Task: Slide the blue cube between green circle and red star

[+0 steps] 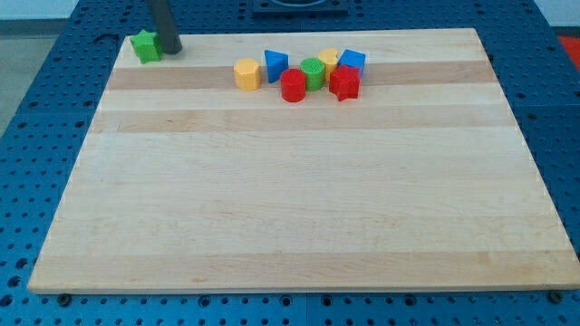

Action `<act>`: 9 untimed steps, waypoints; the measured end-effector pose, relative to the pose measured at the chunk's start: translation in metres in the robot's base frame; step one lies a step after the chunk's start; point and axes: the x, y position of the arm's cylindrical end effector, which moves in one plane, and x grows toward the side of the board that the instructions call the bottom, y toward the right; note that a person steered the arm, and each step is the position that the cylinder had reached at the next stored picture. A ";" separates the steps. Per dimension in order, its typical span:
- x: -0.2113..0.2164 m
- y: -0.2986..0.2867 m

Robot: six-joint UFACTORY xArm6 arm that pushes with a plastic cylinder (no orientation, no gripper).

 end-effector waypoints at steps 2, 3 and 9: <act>-0.002 0.102; -0.012 0.175; 0.075 0.332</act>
